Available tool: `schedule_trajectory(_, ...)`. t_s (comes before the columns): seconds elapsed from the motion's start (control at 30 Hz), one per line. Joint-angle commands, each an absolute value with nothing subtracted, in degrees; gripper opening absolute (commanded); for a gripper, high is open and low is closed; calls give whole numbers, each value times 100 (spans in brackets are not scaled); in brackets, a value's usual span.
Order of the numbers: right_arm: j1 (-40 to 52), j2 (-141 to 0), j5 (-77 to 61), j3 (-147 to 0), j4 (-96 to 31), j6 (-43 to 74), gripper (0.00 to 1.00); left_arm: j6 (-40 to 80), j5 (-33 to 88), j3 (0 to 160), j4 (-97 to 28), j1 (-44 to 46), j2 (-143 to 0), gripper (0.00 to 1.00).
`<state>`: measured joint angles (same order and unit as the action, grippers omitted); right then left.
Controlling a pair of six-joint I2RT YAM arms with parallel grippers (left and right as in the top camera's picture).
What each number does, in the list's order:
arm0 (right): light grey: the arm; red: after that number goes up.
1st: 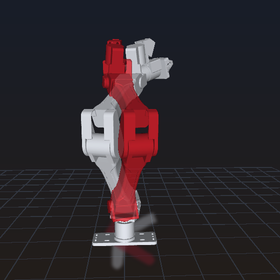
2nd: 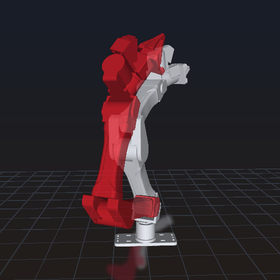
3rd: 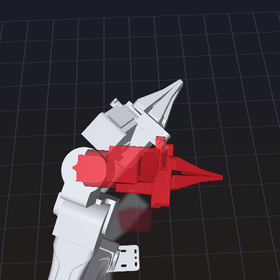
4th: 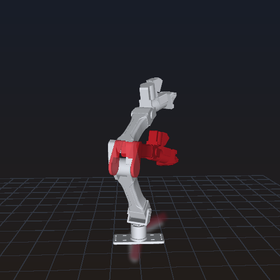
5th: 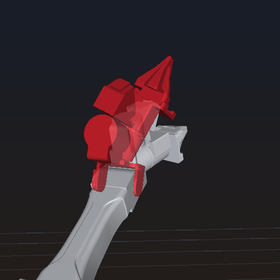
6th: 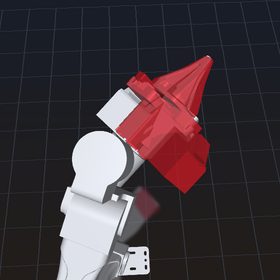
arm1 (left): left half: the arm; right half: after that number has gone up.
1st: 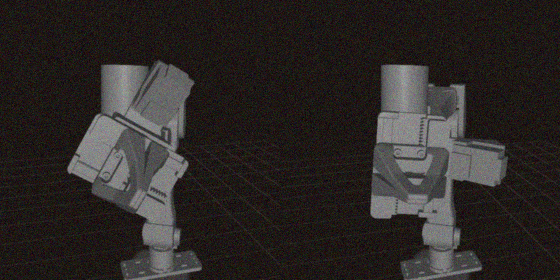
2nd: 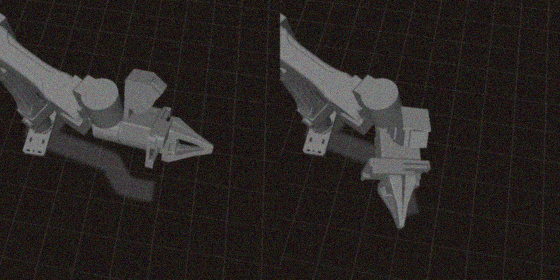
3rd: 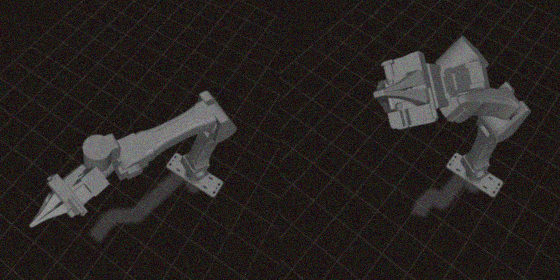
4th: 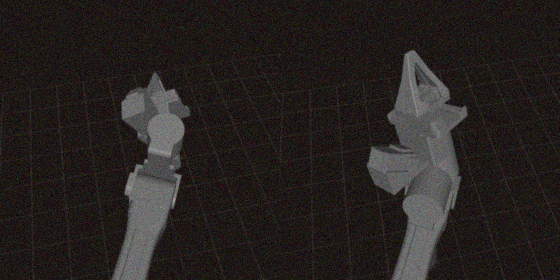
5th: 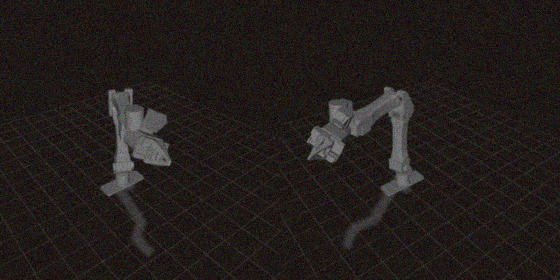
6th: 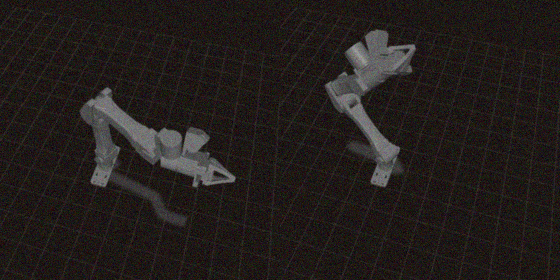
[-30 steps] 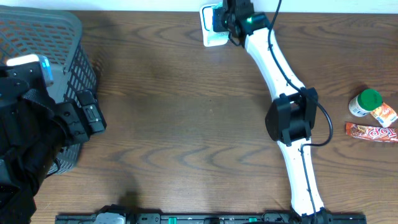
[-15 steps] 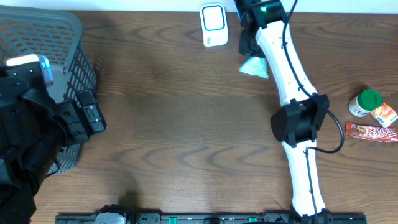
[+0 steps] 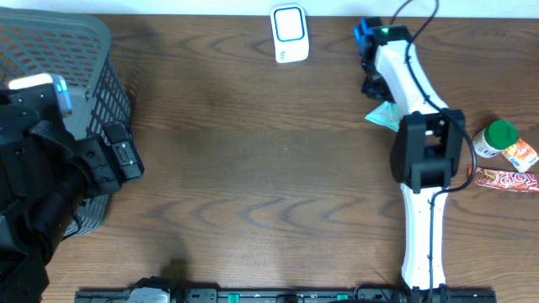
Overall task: Scan the item barcode
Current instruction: 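Hold the wipes pack's face against the scanner window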
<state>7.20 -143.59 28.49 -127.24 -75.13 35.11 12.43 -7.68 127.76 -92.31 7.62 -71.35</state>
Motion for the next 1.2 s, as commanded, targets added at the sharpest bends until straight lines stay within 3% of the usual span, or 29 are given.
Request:
schedule_trajectory(0.0, 493, -14210, 2945, -12392, -7264, 3616, 16, 1275, -821, 12772, -9677, 781, -7109, 98)
schedule_trajectory(0.23, 163, -14210, 2947, -12040, -6770, 3618, 23, 1278, -821, 12772, -9677, 781, -7109, 98)
schedule_trajectory(0.73, -773, -14210, 2950, -12029, -7087, 3642, 14, 1278, -821, 12772, -9677, 781, -7109, 98)
schedule_trajectory(0.93, -1015, -14210, 2969, -12029, -7159, 3642, 25, 1278, -821, 12772, -9677, 779, -7109, 98)
schedule_trajectory(0.97, -1039, -14210, 2969, -12029, -7161, 3642, 30, 1278, -821, 12772, -9677, 779, -7109, 98)
schedule_trajectory(1.0, -1050, -14210, 2969, -12029, -7159, 3642, 47, 1275, -821, 12772, -9677, 779, -7109, 98)
schedule_trajectory(1.03, -1057, -14210, 2969, -12031, -7157, 3642, 71, 1278, -821, 12772, -9677, 781, -7109, 98)
schedule_trajectory(1.07, -1057, -14206, 2980, -12031, -7155, 3640, 84, 1278, -821, 12772, -9677, 781, -7109, 98)
schedule_trajectory(1.1, -1057, -14197, 3015, -12042, -7157, 3640, 94, 1278, -821, 12772, -9677, 779, -7109, 98)
schedule_trajectory(1.17, -1057, -14169, 3015, -12062, -7179, 3638, 99, 1278, -821, 12772, -9677, 779, -7109, 98)
